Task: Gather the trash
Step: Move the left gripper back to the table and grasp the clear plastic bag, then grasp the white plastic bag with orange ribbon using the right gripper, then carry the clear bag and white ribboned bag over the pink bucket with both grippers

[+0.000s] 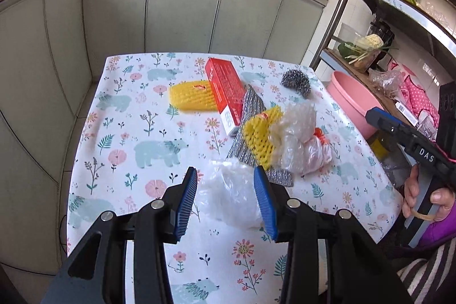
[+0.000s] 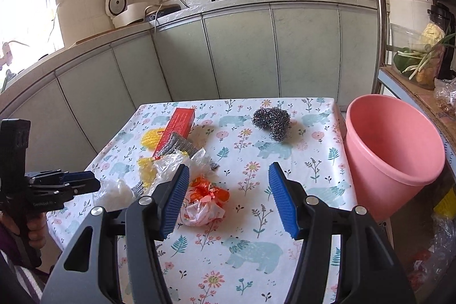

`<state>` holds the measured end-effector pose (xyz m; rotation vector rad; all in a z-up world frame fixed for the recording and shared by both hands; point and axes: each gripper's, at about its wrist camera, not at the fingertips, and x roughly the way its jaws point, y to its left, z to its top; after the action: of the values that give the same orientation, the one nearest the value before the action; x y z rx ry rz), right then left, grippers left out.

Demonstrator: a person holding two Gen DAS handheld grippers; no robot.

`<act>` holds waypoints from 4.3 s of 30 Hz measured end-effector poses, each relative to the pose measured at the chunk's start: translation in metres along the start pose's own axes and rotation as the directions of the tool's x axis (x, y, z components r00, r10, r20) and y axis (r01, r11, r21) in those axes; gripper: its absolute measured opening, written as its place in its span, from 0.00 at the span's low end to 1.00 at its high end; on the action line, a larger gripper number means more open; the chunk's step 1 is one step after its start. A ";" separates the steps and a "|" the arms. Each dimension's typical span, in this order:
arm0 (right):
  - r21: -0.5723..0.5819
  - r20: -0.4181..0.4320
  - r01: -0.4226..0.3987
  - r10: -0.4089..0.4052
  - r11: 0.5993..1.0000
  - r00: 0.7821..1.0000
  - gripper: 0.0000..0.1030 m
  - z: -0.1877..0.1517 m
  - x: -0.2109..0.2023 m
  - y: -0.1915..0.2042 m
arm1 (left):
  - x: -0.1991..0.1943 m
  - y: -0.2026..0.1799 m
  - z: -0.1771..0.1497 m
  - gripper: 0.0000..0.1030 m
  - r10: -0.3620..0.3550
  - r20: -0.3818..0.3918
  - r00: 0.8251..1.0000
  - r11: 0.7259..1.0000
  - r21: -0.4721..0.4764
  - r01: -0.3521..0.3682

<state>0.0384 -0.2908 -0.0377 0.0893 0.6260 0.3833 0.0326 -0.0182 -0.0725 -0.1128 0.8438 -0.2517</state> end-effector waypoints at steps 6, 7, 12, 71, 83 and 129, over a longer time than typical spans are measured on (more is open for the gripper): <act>0.003 -0.024 -0.010 0.010 1.000 1.000 0.57 -0.001 0.007 0.000 | 0.012 -0.006 -0.012 0.42 0.036 -0.019 0.999 0.998 0.051 -0.035; 0.002 -0.027 -0.013 0.013 1.000 1.000 0.57 -0.001 0.008 0.000 | 0.012 -0.006 -0.013 0.42 0.034 -0.018 0.999 0.998 0.049 -0.033; -0.006 -0.042 -0.019 0.019 1.000 0.999 0.57 -0.004 0.012 0.003 | 0.017 -0.002 -0.015 0.46 0.001 -0.029 1.000 1.000 0.015 0.000; -0.003 -0.231 -0.063 0.061 0.998 0.971 0.53 -0.026 0.075 0.018 | 0.007 0.016 -0.013 0.14 -0.069 0.044 0.997 0.997 -0.035 0.070; -0.030 -0.203 -0.047 0.040 0.998 0.978 0.35 -0.024 0.060 0.013 | 0.000 0.012 -0.009 0.14 -0.066 0.063 0.996 0.998 -0.017 0.067; 0.112 0.166 0.200 -0.217 0.973 0.962 0.35 0.021 -0.058 -0.084 | -0.017 -0.097 0.088 0.14 -0.226 0.281 0.933 0.967 0.179 0.181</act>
<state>0.0344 -0.3894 -0.0051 0.1444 0.4714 0.1389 0.0710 -0.1077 0.0172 -0.0948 0.5081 -0.4810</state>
